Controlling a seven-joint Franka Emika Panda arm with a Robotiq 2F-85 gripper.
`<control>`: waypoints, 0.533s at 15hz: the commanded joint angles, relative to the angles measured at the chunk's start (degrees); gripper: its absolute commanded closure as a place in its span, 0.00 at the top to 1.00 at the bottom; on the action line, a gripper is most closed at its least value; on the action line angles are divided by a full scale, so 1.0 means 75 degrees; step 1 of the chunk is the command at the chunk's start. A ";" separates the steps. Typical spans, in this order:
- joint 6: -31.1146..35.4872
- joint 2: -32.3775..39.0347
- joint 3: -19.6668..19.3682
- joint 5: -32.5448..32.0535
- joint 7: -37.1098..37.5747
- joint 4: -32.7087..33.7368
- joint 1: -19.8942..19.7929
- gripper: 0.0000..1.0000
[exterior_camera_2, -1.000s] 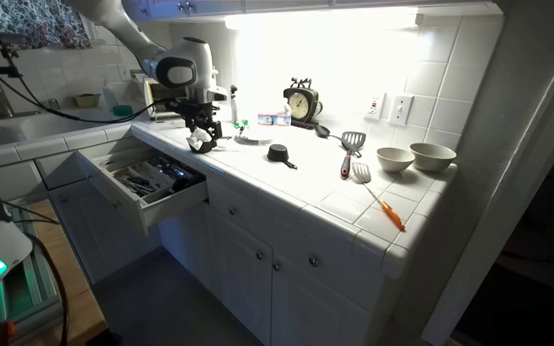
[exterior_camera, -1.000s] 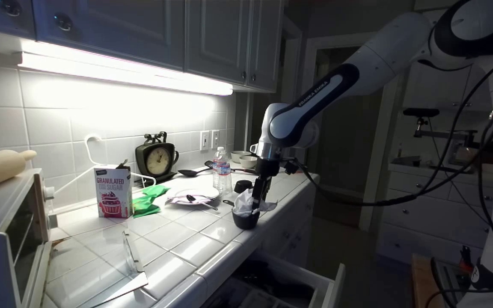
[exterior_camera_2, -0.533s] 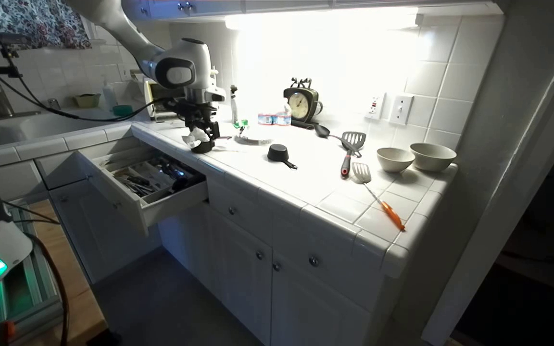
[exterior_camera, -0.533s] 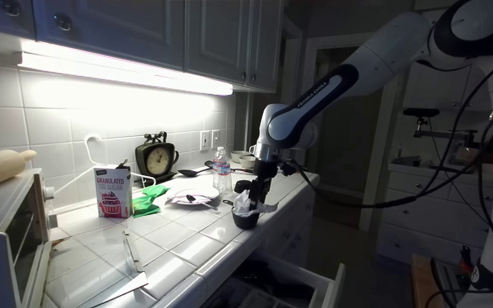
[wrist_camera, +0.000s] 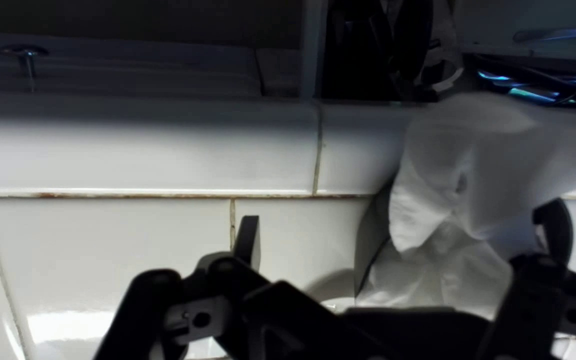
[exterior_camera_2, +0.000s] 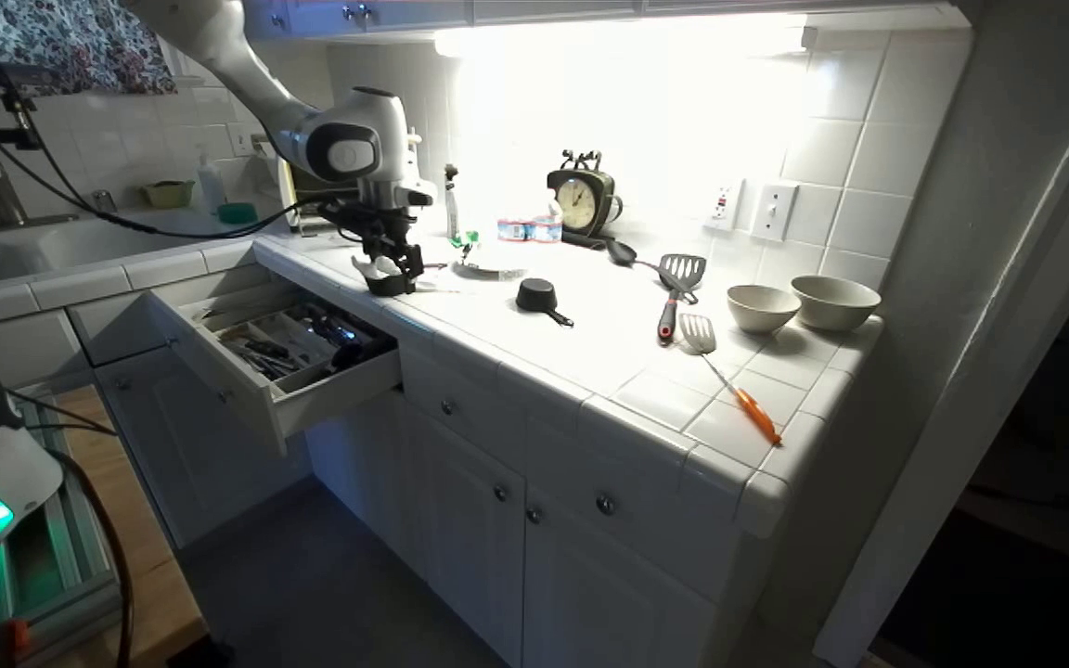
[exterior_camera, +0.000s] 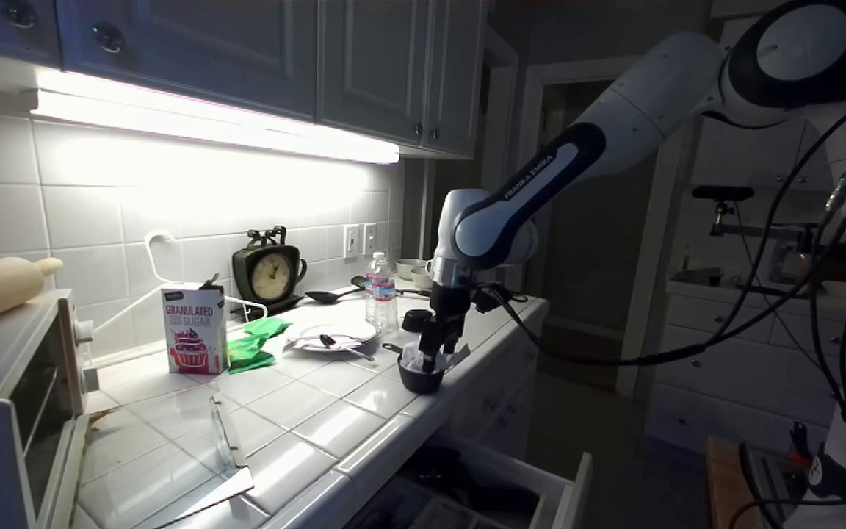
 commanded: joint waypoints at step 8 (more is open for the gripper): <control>0.1265 0.0359 -0.0052 0.0002 0.0576 0.0080 0.0162 1.00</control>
